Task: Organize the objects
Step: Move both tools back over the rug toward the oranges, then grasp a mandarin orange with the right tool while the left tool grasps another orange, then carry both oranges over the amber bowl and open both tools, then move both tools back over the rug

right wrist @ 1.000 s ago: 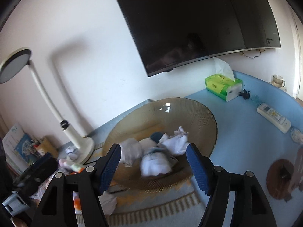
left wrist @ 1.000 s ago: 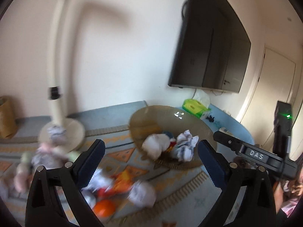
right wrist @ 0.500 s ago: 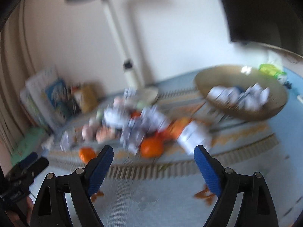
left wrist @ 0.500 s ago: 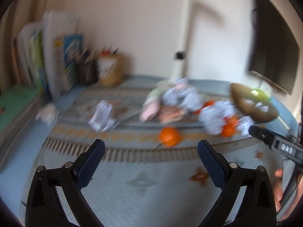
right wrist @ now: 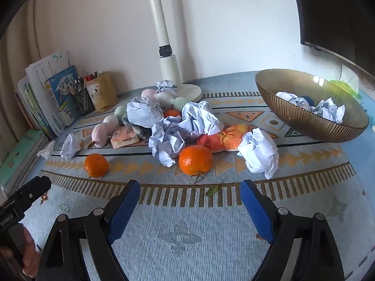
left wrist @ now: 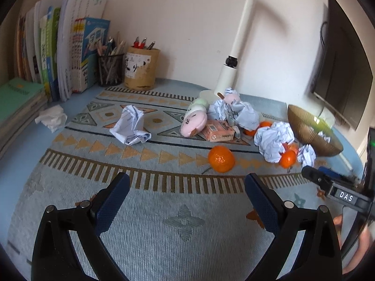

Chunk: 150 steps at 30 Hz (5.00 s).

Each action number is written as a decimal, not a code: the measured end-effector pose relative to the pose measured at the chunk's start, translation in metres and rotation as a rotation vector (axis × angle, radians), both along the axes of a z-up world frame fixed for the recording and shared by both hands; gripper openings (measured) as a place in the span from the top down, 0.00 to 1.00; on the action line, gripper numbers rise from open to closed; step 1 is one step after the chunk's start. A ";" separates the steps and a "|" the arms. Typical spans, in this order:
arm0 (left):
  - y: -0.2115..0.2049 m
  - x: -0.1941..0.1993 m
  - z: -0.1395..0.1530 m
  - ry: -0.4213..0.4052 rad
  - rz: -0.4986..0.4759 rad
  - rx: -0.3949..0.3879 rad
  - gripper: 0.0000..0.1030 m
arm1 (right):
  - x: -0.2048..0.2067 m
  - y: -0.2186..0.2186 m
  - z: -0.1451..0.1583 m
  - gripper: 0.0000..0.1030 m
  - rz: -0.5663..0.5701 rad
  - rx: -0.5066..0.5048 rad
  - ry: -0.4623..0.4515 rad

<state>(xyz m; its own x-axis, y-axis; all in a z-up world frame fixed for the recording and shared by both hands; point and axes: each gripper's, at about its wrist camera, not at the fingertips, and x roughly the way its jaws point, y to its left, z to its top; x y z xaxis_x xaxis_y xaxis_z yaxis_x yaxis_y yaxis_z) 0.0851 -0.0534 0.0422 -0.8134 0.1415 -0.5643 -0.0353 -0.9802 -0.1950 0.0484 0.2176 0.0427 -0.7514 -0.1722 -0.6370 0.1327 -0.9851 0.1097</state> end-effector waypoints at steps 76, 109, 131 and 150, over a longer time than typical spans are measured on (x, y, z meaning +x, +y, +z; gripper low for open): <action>0.074 -0.034 -0.001 -0.121 -0.284 0.083 0.66 | 0.012 0.008 -0.002 0.61 0.127 0.049 -0.016; 0.158 -0.064 0.109 0.031 -0.445 0.157 0.10 | -0.023 0.169 0.107 0.32 -0.200 -0.078 0.025; -0.009 -0.024 -0.003 -0.061 -0.008 0.182 0.04 | -0.006 0.041 -0.008 0.17 -0.080 0.042 -0.071; -0.008 -0.019 0.003 -0.028 0.007 0.185 0.04 | -0.002 0.035 -0.005 0.17 -0.092 0.080 -0.032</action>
<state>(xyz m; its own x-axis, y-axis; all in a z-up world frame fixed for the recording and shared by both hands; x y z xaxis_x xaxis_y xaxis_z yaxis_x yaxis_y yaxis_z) 0.0662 -0.0617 0.0455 -0.7993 0.2391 -0.5513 -0.0205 -0.9278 -0.3725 0.0468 0.2531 0.0381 -0.7407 -0.0508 -0.6699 0.0386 -0.9987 0.0331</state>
